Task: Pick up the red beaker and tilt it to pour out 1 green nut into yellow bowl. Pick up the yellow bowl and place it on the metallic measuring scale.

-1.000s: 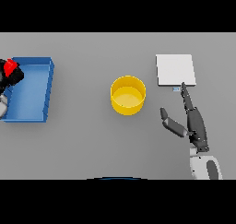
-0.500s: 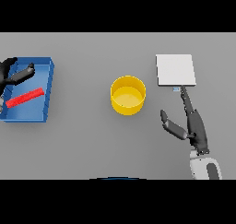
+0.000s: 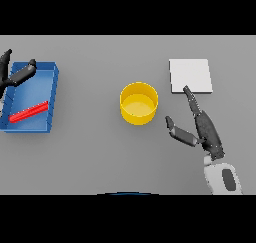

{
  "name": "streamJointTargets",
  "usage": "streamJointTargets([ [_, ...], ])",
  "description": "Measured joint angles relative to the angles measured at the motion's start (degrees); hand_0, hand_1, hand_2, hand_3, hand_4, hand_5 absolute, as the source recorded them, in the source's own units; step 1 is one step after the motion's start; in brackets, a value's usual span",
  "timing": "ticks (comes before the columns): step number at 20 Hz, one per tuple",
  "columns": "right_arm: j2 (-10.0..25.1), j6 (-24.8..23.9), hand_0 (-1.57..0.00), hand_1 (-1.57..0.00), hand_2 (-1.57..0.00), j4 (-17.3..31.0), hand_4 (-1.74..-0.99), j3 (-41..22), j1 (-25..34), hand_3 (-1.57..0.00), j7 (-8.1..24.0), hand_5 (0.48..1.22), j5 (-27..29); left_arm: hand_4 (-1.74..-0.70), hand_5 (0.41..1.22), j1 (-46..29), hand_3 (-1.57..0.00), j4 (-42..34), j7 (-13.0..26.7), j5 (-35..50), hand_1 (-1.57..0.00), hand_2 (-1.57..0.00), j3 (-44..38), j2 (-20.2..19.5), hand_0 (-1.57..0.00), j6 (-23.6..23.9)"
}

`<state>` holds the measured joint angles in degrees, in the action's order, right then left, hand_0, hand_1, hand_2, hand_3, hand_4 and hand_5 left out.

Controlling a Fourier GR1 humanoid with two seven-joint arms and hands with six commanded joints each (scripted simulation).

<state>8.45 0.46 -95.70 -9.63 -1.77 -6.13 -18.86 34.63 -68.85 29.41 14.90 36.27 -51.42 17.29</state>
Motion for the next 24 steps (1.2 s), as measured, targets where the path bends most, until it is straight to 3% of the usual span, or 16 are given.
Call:
streamJointTargets([
  [4,4.82,4.78,0.00,0.00,0.00,2.25,-1.268,-2.75,6.26,0.00,1.76,0.691,-4.04,-0.79,0.709,0.02,-0.01,0.24,-0.18,0.30,-0.01,-0.01,0.07,0.68,-0.01,0.09],
  [7,9.44,7.20,0.00,0.00,0.00,3.33,-1.279,-6.05,11.10,0.00,3.48,0.671,-10.71,-0.80,0.708,0.67,0.00,0.46,0.45,0.38,0.00,0.00,0.05,0.48,0.00,-0.44],
  [11,13.33,11.55,0.00,0.00,0.00,6.85,-1.270,-11.66,18.83,0.00,1.94,0.664,-17.82,-0.79,0.719,0.69,0.00,0.42,0.43,0.15,0.00,0.00,0.42,0.65,0.00,-0.44],
  [18,13.81,17.09,0.00,0.00,0.00,15.67,-1.277,-17.31,28.78,0.00,-1.16,0.677,-21.81,-0.80,0.718,0.49,0.00,0.86,-0.50,-0.06,0.00,0.00,0.71,1.10,0.00,-0.33],
  [24,12.67,20.92,0.00,0.00,0.00,21.79,-1.244,-21.27,33.92,0.00,-4.39,0.685,-23.38,-0.80,0.725,0.84,0.00,1.04,0.00,0.20,0.00,0.00,0.51,0.63,0.00,-0.94],
])
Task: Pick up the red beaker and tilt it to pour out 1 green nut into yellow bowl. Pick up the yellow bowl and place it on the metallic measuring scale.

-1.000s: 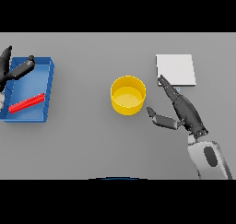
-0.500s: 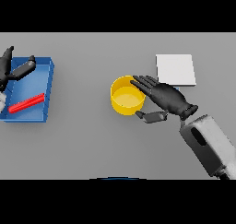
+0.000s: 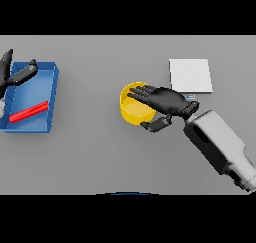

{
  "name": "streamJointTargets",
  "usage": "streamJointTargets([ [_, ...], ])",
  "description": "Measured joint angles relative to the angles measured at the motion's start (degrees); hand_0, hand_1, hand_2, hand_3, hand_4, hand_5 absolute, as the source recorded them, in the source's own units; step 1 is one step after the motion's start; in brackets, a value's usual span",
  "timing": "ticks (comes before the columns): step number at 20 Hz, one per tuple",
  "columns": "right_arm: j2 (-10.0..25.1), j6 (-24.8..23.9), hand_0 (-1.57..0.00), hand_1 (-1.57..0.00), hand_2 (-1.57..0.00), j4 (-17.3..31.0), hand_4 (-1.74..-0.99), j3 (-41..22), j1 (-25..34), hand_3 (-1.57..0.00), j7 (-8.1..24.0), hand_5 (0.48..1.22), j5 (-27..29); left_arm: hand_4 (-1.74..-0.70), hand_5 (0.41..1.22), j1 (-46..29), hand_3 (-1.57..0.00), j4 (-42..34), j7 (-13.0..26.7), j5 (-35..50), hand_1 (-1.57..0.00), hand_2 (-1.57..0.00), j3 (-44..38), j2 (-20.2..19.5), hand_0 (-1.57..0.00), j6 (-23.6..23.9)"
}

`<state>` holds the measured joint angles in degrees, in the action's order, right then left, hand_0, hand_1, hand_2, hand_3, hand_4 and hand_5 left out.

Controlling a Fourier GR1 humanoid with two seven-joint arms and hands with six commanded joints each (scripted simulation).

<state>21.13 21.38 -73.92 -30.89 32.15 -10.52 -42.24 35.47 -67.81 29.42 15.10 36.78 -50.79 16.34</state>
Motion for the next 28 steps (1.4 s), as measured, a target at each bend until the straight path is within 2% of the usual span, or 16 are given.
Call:
streamJointTargets([
  [5,-0.77,2.40,0.00,0.00,0.00,4.14,-1.281,-2.29,2.10,0.00,-1.18,0.674,-0.96,-0.80,0.734,0.01,0.00,0.09,-1.09,-0.35,0.00,0.00,0.14,-0.28,0.00,-0.40],
  [7,-1.58,3.00,0.00,0.00,0.00,6.42,-1.295,-2.80,4.09,0.00,-0.26,0.671,-1.53,-0.80,0.735,0.26,0.00,-0.42,-0.80,0.04,0.00,0.00,-0.15,-0.51,0.00,-0.45],
  [9,-1.37,3.97,0.00,0.00,0.00,7.50,-1.303,-3.52,4.27,0.00,-0.71,0.674,-1.85,-0.80,0.738,0.76,0.00,0.26,-0.44,0.06,0.00,0.00,-0.25,-0.26,0.00,-0.68],
  [12,-1.93,4.67,0.00,0.00,0.00,8.72,-1.304,-5.22,4.90,0.00,-0.88,0.703,-3.02,-0.79,0.732,0.52,0.00,0.83,-1.24,-0.26,0.00,0.00,-0.06,0.12,0.00,-0.49],
  [14,-2.37,5.14,0.00,0.00,0.00,9.57,-1.308,-5.42,6.28,-0.01,0.08,0.729,-3.42,-0.79,0.729,0.47,0.00,1.33,-1.39,-0.37,0.00,0.00,0.07,0.21,0.00,-0.71],
  [16,-3.37,5.55,-0.02,-0.04,-0.07,10.08,-1.339,-5.85,6.45,-0.09,1.51,0.784,-3.73,-0.79,0.725,-0.26,0.00,-0.29,-1.64,-0.05,0.00,0.00,-0.26,-0.63,0.00,-0.09],
  [17,-2.93,5.32,-0.09,-0.11,-0.13,10.01,-1.362,-6.29,6.19,-0.16,1.06,0.820,-4.21,-0.79,0.723,-0.04,0.00,-0.13,-1.56,-0.26,0.00,0.00,-0.17,-0.72,0.00,-0.28],
  [18,-3.17,4.97,-0.26,-0.24,-0.23,10.70,-1.387,-6.58,6.53,-0.25,1.57,0.900,-4.77,-0.79,0.722,0.07,0.00,-0.37,-1.48,-0.43,0.00,0.00,0.04,-0.46,0.00,-0.08],
  [19,-2.87,5.30,-0.51,-0.44,-0.39,10.25,-1.425,-6.76,6.53,-0.36,0.90,0.964,-4.79,-0.79,0.723,0.43,0.00,-0.43,-1.16,-0.35,0.00,0.00,-0.12,-0.48,0.00,-0.04],
  [20,-3.00,5.65,-0.72,-0.66,-0.62,10.14,-1.488,-6.95,6.48,-0.47,0.96,1.016,-4.79,-0.80,0.725,0.08,0.00,-1.05,-0.38,-0.33,0.00,0.00,-0.07,-0.99,0.00,0.16],
  [22,-2.27,6.76,-1.03,-0.99,-0.97,9.61,-1.571,-7.06,6.31,-0.69,0.27,1.090,-4.22,-0.80,0.727,0.19,0.00,-0.82,-0.02,-0.20,0.00,0.00,0.04,-0.43,0.00,0.17],
  [23,-2.37,7.38,-1.14,-1.11,-1.09,9.80,-1.604,-7.43,6.67,-0.87,0.43,1.116,-4.05,-0.80,0.728,0.03,0.00,-0.64,-0.25,0.19,0.00,0.00,-0.42,-0.84,0.00,0.02],
  [25,-1.61,9.36,-1.29,-1.27,-1.26,9.66,-1.649,-7.54,6.98,-1.02,-0.38,1.154,-3.11,-0.80,0.727,-0.02,0.00,-0.26,-0.92,0.05,0.00,0.00,-0.24,-0.53,0.00,-0.14],
  [27,-1.66,9.83,-1.39,-1.38,-1.31,9.22,-1.682,-7.42,6.86,-1.14,0.54,1.178,-2.50,-0.80,0.725,-0.11,0.00,-0.27,-1.46,0.14,0.00,0.00,-0.42,-0.91,0.00,-0.36],
  [28,-0.94,9.94,-1.43,-1.42,-1.35,8.45,-1.694,-7.28,6.39,-1.16,-0.15,1.187,-1.97,-0.80,0.726,-0.11,0.00,-0.29,-1.66,0.31,0.00,0.00,-0.63,-0.97,0.00,-0.35],
])
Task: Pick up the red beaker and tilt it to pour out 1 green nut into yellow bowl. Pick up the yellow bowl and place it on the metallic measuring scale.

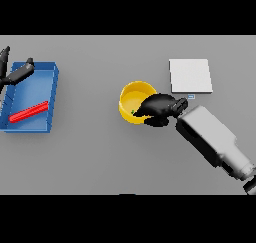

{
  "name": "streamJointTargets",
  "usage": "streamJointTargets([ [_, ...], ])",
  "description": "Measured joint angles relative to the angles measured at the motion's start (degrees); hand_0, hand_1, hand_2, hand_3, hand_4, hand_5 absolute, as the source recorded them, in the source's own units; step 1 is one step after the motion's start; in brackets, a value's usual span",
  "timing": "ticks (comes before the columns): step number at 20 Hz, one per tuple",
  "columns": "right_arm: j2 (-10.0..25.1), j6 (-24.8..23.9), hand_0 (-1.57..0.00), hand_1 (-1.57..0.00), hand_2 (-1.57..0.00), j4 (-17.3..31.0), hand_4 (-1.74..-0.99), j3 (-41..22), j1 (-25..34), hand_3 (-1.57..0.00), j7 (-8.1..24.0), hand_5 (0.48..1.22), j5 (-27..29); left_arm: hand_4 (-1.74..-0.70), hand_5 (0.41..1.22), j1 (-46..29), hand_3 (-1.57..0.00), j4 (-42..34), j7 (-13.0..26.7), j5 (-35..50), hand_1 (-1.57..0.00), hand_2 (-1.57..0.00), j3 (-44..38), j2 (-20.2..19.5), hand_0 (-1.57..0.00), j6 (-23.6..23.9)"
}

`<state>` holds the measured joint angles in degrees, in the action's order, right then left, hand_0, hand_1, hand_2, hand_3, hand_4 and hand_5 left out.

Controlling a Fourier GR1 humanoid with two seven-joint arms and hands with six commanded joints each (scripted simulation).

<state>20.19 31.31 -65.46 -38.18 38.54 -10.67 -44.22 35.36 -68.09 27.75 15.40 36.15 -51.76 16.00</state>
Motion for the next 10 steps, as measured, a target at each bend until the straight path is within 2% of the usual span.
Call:
streamJointTargets([
  [1,-0.32,-0.01,-1.46,-1.45,-1.39,-0.33,-1.703,-0.28,0.08,-1.17,1.44,1.193,-0.20,-0.80,0.726,0.52,0.00,0.39,0.42,-0.24,0.00,0.00,0.16,0.55,0.00,0.25],
  [3,0.19,1.03,-1.50,-1.49,-1.45,-1.20,-1.717,0.08,0.12,-1.18,2.23,1.203,0.33,-0.81,0.725,-0.27,0.00,-0.97,0.12,-0.09,0.00,0.00,0.20,0.25,0.00,0.79],
  [4,0.94,1.15,-1.51,-1.51,-1.45,-1.49,-1.722,0.44,0.31,-1.19,1.60,1.207,0.69,-0.80,0.725,-0.59,0.00,-1.80,0.82,0.03,0.00,0.00,0.20,-0.40,0.00,0.79],
  [6,1.29,1.49,-1.53,-1.53,-1.49,-2.49,-1.729,1.09,0.74,-1.19,2.29,1.212,1.50,-0.80,0.724,-0.40,0.00,-2.28,1.59,-0.31,0.00,0.00,0.51,-0.55,0.00,0.95],
  [8,2.73,3.07,-1.55,-1.55,-1.49,-5.14,-1.732,2.10,1.04,-1.33,1.85,1.215,3.04,-0.80,0.723,-0.35,0.00,-1.49,1.26,-0.15,0.00,0.00,0.30,-0.55,0.00,0.53],
  [9,3.45,3.88,-1.55,-1.55,-1.51,-6.63,-1.731,2.80,1.45,-1.38,2.69,1.216,3.60,-0.80,0.721,-0.20,0.00,-1.79,1.30,-0.32,0.00,0.00,0.44,-0.72,0.00,0.43],
  [10,4.33,4.66,-1.56,-1.55,-1.52,-7.94,-1.730,3.09,2.11,-1.36,3.05,1.217,3.73,-0.80,0.719,0.40,0.00,-1.24,1.72,-0.51,0.00,0.00,0.55,-0.27,0.00,0.38],
])
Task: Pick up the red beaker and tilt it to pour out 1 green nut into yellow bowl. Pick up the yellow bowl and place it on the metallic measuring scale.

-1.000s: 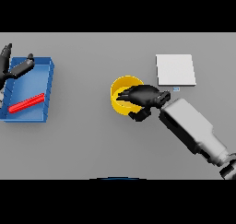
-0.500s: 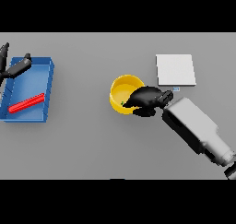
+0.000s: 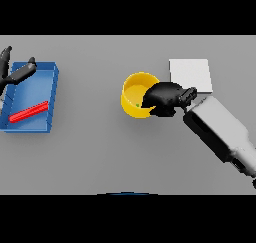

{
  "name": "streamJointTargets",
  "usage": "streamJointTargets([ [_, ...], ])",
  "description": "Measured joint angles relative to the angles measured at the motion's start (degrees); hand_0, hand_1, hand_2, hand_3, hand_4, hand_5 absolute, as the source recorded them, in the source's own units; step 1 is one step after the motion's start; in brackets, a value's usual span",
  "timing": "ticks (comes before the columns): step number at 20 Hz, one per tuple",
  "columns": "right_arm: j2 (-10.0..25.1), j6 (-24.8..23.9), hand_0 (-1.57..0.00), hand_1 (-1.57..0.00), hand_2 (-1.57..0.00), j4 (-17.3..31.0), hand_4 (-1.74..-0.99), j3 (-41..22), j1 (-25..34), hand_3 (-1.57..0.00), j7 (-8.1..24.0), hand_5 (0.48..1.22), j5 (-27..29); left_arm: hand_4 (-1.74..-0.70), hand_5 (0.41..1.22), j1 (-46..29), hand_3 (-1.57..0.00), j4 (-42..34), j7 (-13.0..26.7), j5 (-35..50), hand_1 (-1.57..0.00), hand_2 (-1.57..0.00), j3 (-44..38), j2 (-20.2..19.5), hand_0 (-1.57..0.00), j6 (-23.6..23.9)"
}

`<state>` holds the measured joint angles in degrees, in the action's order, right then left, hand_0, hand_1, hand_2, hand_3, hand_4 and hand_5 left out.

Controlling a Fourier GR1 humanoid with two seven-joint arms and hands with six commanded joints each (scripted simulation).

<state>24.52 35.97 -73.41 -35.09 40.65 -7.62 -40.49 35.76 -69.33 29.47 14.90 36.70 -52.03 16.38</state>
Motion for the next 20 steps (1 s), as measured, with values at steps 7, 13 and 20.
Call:
streamJointTargets([
  [7,3.09,4.06,-1.57,-1.57,-1.56,-7.23,-1.720,3.91,0.36,-1.25,6.99,1.219,2.68,-0.80,0.723,-0.82,0.00,-1.06,-0.65,0.49,0.00,0.00,-0.27,-0.38,0.00,0.30],
  [13,6.34,1.84,-1.57,-1.57,-1.57,-5.85,-1.720,5.78,3.12,-1.30,6.06,1.221,1.52,-0.81,0.742,-1.13,0.00,-1.68,-0.30,0.57,0.00,0.00,-0.57,-1.26,0.00,0.45],
  [20,9.12,-3.46,-1.57,-1.57,-1.57,4.77,-1.720,9.57,4.90,-1.20,4.61,1.221,1.01,-0.82,0.759,-0.73,0.00,-4.48,3.73,-0.07,0.00,0.00,0.07,-2.24,0.00,1.26],
])
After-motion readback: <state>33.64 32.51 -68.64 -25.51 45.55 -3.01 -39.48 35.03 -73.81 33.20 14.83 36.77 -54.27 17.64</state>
